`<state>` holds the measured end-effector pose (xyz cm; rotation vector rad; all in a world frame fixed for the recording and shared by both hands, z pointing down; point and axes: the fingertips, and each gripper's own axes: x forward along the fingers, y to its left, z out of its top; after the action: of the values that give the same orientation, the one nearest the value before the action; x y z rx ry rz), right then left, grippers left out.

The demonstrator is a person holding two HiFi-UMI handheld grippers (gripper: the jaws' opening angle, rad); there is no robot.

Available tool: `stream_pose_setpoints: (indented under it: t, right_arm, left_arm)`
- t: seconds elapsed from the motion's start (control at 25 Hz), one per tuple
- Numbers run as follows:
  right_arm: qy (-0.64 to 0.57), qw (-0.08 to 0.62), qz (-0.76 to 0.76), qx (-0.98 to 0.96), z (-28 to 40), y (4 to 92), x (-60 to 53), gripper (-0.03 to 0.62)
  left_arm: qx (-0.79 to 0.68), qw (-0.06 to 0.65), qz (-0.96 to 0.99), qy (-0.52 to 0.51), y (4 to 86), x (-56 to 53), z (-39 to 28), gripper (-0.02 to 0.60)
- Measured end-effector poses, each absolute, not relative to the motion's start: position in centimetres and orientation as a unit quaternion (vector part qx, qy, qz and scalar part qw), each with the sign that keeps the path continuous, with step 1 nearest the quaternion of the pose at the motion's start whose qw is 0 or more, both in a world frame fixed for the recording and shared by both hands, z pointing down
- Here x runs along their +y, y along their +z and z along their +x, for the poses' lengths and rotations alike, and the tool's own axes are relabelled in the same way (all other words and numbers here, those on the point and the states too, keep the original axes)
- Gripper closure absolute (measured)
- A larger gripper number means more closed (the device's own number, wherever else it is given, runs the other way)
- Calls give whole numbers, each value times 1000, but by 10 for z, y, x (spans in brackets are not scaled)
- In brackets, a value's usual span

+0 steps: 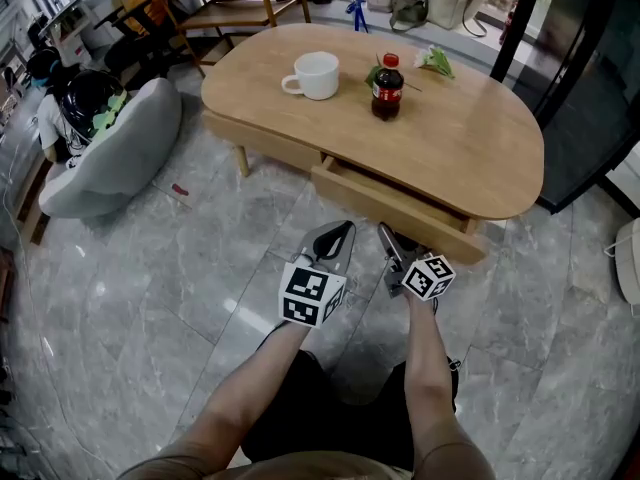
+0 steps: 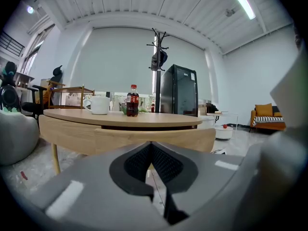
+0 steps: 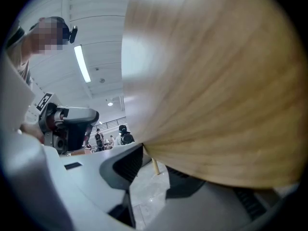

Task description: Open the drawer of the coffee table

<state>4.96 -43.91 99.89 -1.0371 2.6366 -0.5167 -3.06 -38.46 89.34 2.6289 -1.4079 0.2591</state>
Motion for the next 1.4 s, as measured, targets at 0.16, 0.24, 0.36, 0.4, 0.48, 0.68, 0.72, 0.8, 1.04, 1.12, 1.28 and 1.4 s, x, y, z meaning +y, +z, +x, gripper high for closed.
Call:
stream_pose_setpoints:
  t: [0.16, 0.24, 0.36, 0.4, 0.48, 0.68, 0.72, 0.8, 1.04, 1.12, 1.28, 1.4]
  right_arm:
    - [-179, 129, -353, 909, 46, 998, -425, 447]
    - [-179, 128, -351, 910, 43, 998, -418, 447]
    - [-184, 130, -351, 909, 40, 1000, -409, 447]
    - [-185, 129, -350, 909, 39, 1000, -406, 447]
    - [-186, 129, -350, 909, 37, 1000, -402, 447]
    - [-192, 130, -348, 908, 34, 1000, -395, 447]
    - [-194, 131, -347, 908, 34, 1000, -393, 447]
    - [-196, 131, -347, 908, 34, 1000, -390, 447]
    - [-197, 132, -347, 907, 31, 1001, -387, 447]
    - [-197, 131, -347, 908, 31, 1003, -386, 447]
    - [-196, 132, -344, 909, 31, 1003, -385, 447]
    - [-203, 133, -339, 909, 31, 1004, -385, 445]
  left_arm:
    - [-469, 69, 877, 82, 886, -381, -29, 591]
    - [-472, 65, 876, 80, 884, -378, -30, 591]
    - [-474, 67, 874, 82, 884, -375, -33, 591]
    - [-475, 69, 874, 82, 884, -374, -34, 591]
    - [-477, 68, 873, 81, 881, -374, -37, 591]
    - [-479, 66, 872, 80, 879, -372, -40, 591]
    - [-478, 65, 872, 80, 879, -370, -39, 591]
    - [-476, 64, 873, 82, 879, -368, -38, 591]
    - [-471, 65, 876, 87, 883, -368, -37, 591]
    - [-472, 69, 875, 87, 887, -369, -38, 591]
    - [-472, 69, 874, 94, 893, -372, -37, 591]
    - [-470, 69, 875, 95, 893, -374, -37, 591]
